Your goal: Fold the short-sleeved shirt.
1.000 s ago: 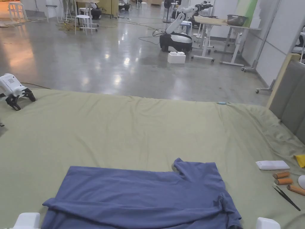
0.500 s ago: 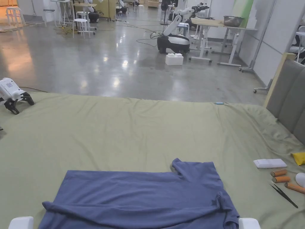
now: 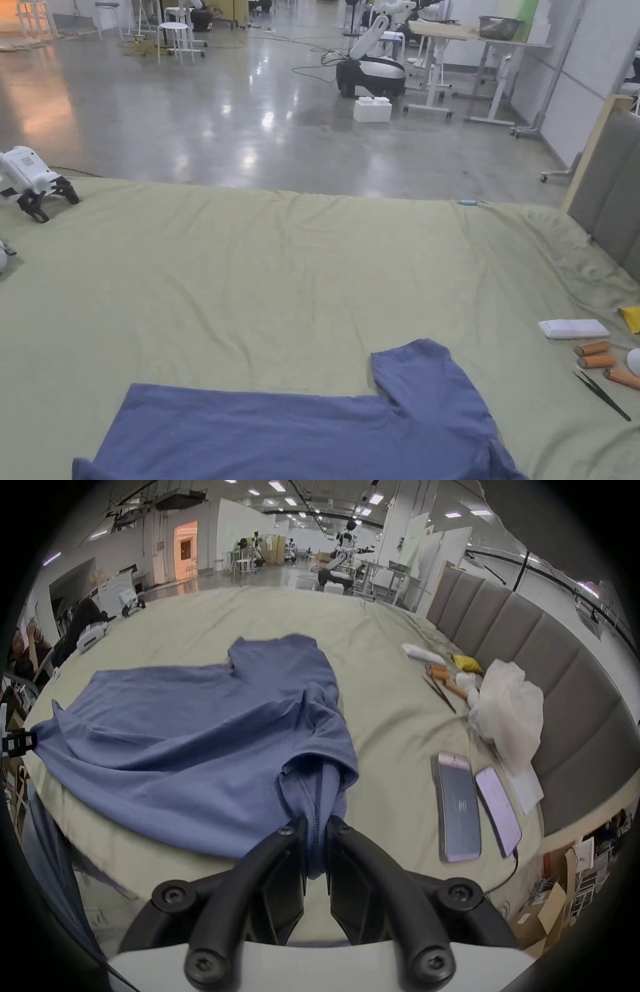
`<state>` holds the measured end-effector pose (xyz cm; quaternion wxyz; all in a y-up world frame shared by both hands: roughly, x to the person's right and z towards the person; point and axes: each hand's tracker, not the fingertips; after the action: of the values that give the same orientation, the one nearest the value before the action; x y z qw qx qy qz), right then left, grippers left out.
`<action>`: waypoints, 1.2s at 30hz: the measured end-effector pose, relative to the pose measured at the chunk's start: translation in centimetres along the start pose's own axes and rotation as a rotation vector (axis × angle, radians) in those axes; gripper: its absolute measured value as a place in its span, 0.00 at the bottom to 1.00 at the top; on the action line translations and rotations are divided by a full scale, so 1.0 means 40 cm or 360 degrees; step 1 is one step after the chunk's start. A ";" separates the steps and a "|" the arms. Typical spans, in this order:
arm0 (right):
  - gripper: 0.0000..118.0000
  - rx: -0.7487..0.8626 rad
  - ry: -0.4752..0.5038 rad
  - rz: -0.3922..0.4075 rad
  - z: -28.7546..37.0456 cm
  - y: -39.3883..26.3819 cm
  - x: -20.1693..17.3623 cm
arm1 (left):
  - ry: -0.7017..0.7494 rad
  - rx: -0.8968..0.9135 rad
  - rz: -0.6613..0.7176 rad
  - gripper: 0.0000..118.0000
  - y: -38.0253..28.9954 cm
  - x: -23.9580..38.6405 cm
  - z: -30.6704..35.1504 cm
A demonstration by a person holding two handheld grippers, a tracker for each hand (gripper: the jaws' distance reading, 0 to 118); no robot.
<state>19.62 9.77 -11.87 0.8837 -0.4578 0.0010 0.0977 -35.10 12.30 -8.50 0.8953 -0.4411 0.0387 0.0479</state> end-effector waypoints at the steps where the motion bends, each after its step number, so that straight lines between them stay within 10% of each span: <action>1: 0.08 -0.0042 0.0008 -0.0010 -0.009 -0.030 -0.002 | 0.0008 -0.0051 0.0008 0.01 -0.028 -0.015 -0.023; 9: 0.10 -0.0060 0.0020 -0.0135 -0.067 -0.113 -0.023 | 0.0038 -0.0123 0.0051 0.02 -0.081 -0.034 -0.106; 14: 0.55 -0.0014 -0.0125 -0.0087 -0.018 -0.072 -0.022 | 0.0086 -0.0083 0.0038 0.23 -0.044 -0.014 -0.081; 26: 0.58 0.1178 -0.0043 -0.0216 0.177 0.231 -0.153 | 0.0070 0.0885 -0.0158 0.34 0.205 0.136 0.038; 29: 0.55 0.1337 -0.0016 -0.0240 0.208 0.282 -0.195 | 0.0070 0.1112 -0.0180 0.29 0.243 0.172 0.077; 33: 0.05 0.1469 -0.0041 -0.0242 0.240 0.314 -0.240 | 0.0127 0.1335 -0.0241 0.03 0.261 0.215 0.122; 36: 0.00 0.1496 -0.0016 -0.0218 0.246 0.320 -0.259 | 0.0135 0.1370 -0.0225 0.00 0.256 0.222 0.142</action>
<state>6.38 23.15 -15.58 0.9995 -0.0068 0.0106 0.0303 -27.37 23.47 -14.10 0.9963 -0.0310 0.0615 -0.0522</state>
